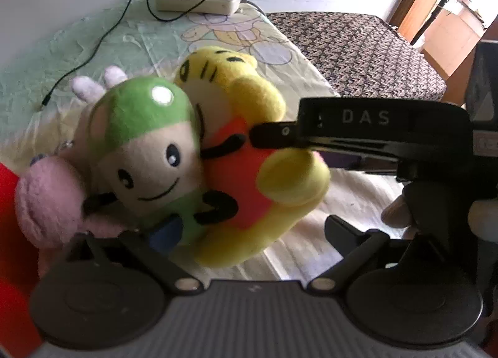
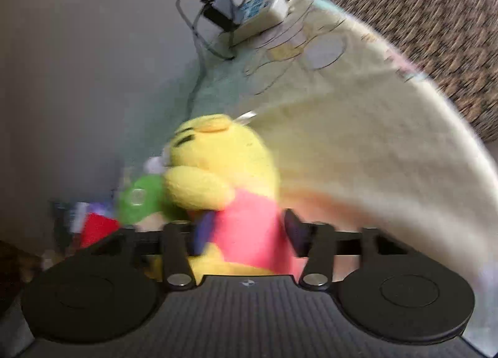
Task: Organize objects
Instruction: 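Close the right gripper on the yellow-and-pink Pooh plush's pink shirt, then lift the Pooh plush with the right gripper and carry it to the red box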
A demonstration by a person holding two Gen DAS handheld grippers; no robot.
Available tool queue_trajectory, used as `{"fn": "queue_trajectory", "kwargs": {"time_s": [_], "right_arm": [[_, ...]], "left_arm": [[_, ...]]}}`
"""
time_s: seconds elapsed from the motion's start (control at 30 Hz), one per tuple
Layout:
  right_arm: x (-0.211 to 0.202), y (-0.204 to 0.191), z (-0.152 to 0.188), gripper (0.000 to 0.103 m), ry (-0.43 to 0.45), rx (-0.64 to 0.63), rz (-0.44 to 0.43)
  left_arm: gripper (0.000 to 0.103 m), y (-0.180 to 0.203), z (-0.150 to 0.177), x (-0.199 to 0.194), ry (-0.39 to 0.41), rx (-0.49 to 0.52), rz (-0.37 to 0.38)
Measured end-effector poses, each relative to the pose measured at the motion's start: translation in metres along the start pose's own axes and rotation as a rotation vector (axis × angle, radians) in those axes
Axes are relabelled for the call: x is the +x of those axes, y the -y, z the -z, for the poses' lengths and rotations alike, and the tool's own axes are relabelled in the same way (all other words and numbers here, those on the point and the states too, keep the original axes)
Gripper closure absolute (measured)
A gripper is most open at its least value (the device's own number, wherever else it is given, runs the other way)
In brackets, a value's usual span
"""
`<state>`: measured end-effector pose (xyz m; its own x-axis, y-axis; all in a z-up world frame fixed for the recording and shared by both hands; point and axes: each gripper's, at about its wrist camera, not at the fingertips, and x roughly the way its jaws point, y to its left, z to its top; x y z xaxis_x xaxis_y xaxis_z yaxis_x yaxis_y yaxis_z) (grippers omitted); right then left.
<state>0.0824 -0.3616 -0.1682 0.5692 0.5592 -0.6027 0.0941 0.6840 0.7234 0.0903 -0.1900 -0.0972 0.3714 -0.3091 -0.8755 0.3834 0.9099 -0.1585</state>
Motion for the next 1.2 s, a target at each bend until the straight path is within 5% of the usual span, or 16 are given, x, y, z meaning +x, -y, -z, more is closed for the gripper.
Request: {"fn": "queue_trajectory", "kwargs": {"time_s": [0.4,0.93,1.2], "right_arm": [[-0.039,-0.011,0.022,0.071,0.020,-0.041,-0.008],[-0.101,0.020,0.092,0.071,-0.018,0.086,-0.017],[-0.123,-0.008,0.103,0.071,0.025,-0.036,-0.062]], "left_arm": [[0.004,0.021,0.010,-0.019,0.023,0.075,0.034],[0.008,0.055,0.046,-0.014,-0.080,0.189,0.224],[0.008,0.069,0.056,-0.028,-0.020,0.252,0.199]]}}
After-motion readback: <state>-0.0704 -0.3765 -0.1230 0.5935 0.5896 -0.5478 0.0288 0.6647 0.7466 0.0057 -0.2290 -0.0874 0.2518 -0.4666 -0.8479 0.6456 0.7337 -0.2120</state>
